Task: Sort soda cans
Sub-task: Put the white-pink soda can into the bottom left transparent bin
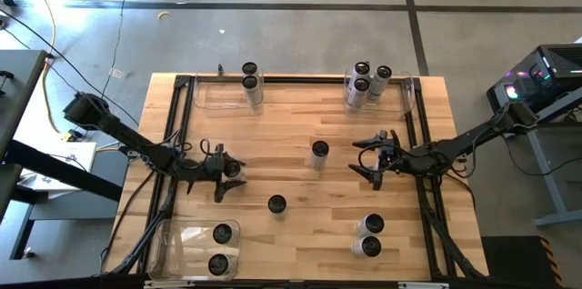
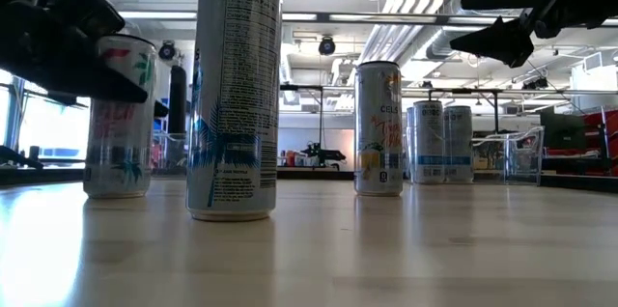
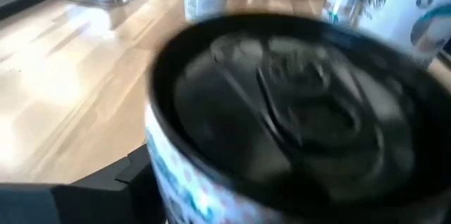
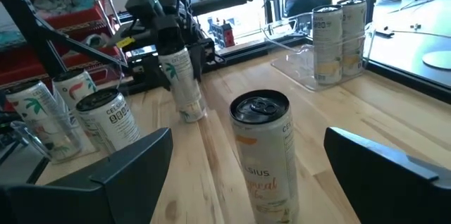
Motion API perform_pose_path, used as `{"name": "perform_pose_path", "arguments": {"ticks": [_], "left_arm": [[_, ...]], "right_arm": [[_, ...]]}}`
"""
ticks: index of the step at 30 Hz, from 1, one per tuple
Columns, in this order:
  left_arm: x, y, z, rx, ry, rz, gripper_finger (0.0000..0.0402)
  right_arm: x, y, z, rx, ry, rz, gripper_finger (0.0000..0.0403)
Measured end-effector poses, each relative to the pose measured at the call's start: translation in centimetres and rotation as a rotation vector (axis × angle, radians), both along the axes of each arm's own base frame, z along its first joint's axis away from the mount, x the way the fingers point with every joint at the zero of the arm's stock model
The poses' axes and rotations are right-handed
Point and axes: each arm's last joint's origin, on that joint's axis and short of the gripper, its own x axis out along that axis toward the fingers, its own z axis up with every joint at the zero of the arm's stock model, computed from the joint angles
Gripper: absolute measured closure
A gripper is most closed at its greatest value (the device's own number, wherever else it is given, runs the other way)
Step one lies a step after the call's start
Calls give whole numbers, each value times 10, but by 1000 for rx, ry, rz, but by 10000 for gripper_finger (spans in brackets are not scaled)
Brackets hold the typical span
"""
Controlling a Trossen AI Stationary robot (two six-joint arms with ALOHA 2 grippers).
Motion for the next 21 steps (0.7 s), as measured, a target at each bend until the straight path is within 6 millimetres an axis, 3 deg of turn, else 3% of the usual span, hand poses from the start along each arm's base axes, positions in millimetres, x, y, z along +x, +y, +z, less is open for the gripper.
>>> {"name": "perform_pose_path", "arguments": {"ticks": [8, 15, 21], "left_arm": [[5, -3, 10, -17, -26, 2, 117], [19, -9, 35, 102, -49, -24, 117], [24, -17, 63, 160, 76, -52, 117]], "right_arm": [[0, 0, 0, 17, -2, -3, 37], [0, 0, -1, 25, 1, -4, 37], [0, 0, -1, 25, 1, -5, 37]]}}
